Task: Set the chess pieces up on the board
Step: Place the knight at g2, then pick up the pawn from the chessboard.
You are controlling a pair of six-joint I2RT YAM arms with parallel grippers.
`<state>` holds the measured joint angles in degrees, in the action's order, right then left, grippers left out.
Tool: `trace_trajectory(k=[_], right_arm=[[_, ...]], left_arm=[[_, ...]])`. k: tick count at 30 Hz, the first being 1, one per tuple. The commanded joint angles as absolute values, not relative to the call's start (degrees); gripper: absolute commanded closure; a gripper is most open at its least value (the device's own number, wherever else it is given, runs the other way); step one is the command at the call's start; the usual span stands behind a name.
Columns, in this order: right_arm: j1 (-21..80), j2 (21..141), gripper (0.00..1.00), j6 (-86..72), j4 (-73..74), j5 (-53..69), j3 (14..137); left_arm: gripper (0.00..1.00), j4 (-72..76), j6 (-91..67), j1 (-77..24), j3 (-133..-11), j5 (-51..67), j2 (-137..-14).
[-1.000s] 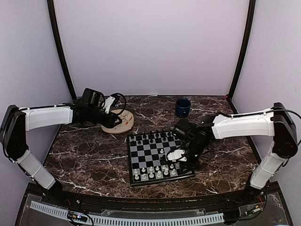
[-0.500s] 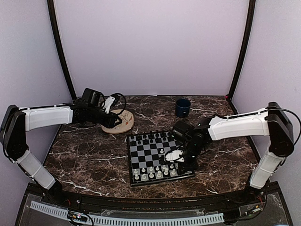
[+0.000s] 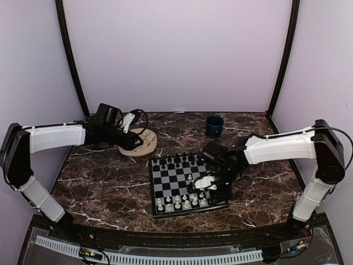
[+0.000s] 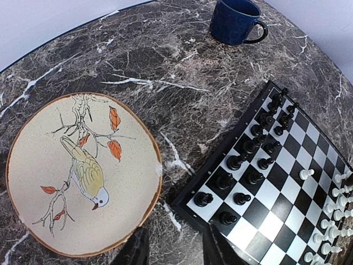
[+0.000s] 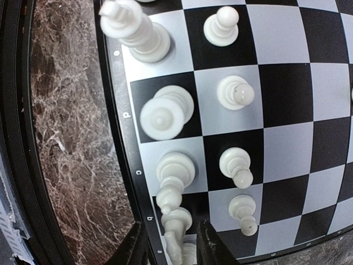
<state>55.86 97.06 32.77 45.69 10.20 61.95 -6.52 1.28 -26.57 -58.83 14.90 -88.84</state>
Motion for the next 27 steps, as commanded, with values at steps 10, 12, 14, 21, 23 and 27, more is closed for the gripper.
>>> trace_trajectory(k=[10,12,14,21,23,27], right_arm=[[52.00,95.36,0.67,32.39,49.35,10.99,73.18],[50.55,97.12,0.67,30.71,47.82,10.35,74.79],[49.20,99.11,0.67,29.67,46.66,10.07,76.36],[47.43,107.16,0.64,28.53,44.55,10.92,82.03],[47.37,109.62,0.64,28.29,44.65,11.36,83.79],[47.37,113.54,0.63,27.73,44.32,11.74,86.25]], left_arm=[[0.65,-7.33,1.60,-26.67,-60.22,16.12,-87.28],[0.65,-7.31,1.58,-26.69,-60.21,16.23,-87.07],[0.64,-7.20,1.51,-26.66,-60.21,16.34,-86.97],[0.65,-6.88,0.98,-26.71,-60.08,17.46,-86.47],[0.65,-6.93,0.88,-26.64,-60.03,17.56,-86.25],[0.65,-6.75,0.81,-26.64,-59.90,17.75,-86.09]])
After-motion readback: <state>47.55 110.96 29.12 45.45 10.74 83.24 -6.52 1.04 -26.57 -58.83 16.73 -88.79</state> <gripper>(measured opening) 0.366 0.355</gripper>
